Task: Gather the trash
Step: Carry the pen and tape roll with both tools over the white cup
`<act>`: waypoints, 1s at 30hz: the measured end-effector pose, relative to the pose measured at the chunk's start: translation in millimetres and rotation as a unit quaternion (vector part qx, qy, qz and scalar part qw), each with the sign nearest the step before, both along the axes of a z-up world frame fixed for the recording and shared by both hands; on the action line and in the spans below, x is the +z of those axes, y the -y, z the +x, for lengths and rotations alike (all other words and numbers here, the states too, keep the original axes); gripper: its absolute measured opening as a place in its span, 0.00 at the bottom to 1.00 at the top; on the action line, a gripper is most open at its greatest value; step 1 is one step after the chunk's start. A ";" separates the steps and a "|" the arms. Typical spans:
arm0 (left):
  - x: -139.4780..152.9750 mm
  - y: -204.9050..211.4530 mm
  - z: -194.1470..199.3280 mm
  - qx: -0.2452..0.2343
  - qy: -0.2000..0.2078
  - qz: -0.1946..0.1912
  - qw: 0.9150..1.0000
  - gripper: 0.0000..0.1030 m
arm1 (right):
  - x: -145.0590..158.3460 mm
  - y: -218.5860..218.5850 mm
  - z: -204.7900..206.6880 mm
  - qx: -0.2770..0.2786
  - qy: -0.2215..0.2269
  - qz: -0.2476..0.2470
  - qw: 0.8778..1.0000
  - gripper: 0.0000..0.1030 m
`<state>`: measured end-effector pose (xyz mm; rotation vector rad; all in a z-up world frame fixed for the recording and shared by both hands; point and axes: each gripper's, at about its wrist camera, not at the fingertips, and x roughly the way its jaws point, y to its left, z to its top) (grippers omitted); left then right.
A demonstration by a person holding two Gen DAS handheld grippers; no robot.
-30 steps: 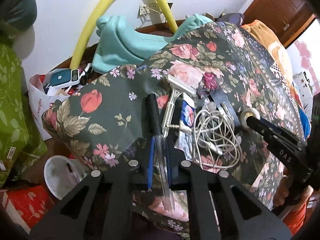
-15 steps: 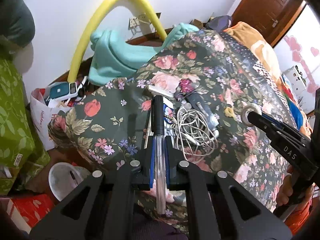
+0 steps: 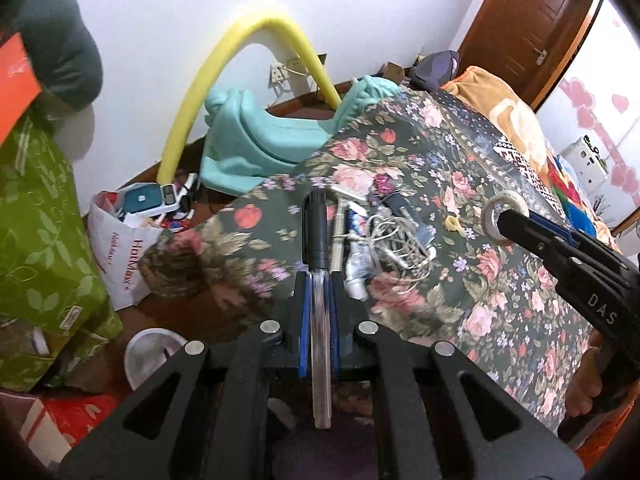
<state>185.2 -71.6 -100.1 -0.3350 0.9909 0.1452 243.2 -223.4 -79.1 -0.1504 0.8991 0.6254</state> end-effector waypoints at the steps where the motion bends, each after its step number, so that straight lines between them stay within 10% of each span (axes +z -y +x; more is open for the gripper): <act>1: 2.5 -5.1 -7.4 0.003 0.002 0.003 1.000 0.07 | 2.0 -4.2 -4.3 0.004 0.001 0.001 1.000 0.22; 30: -37.5 -156.1 -157.3 0.113 -0.033 -0.006 0.993 0.07 | -15.2 -187.6 -139.6 0.157 -0.022 -0.008 0.987 0.22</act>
